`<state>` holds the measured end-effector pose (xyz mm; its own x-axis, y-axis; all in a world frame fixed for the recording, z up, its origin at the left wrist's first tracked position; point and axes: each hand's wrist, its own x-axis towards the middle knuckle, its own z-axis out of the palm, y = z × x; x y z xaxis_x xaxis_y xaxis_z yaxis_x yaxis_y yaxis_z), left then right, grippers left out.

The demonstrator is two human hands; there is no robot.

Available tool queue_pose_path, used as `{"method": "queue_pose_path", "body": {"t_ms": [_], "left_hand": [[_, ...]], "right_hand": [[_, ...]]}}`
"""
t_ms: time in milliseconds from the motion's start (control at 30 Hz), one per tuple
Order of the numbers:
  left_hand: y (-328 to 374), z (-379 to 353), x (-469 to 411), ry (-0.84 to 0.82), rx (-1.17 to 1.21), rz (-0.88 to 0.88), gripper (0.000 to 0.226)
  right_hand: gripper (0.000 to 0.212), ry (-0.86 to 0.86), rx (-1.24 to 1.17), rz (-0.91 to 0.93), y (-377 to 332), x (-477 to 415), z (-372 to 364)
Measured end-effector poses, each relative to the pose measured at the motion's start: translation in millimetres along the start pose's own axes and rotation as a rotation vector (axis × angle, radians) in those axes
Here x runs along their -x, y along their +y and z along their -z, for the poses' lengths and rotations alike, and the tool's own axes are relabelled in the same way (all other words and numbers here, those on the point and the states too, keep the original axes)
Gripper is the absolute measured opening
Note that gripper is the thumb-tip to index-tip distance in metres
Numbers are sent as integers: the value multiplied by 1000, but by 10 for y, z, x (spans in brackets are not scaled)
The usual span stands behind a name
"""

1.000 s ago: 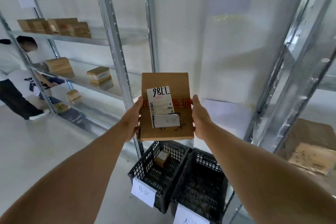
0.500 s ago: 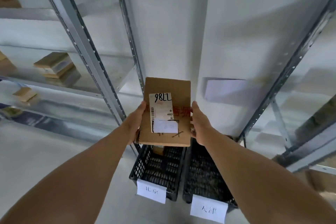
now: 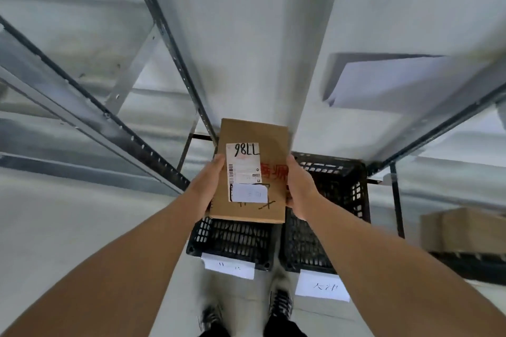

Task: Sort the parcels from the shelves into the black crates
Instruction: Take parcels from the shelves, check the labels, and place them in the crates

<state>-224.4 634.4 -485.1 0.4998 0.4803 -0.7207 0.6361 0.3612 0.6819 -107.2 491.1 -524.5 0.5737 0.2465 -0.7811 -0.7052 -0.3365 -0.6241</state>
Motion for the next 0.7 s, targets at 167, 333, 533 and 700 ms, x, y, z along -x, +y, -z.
{"method": "queue_pose_path", "body": {"t_ms": [167,333,533,700], "left_hand": [[-527,-57,-1074,-26,-87,20,47],[-1271,-94,-2192,-57,-171,38,48],[-1903,-102,-3212,-103,-189,6,46],[-2256,-191,-3743,-127,-190,-41,44]], "right_hand": [[57,74,45,-88,480,-917,-273],[67,180,170,-72,1068,-1960,-513],[78,264,321,1,1614,-2874,-843],[67,348,394,32,1900,-3393,-932]]}}
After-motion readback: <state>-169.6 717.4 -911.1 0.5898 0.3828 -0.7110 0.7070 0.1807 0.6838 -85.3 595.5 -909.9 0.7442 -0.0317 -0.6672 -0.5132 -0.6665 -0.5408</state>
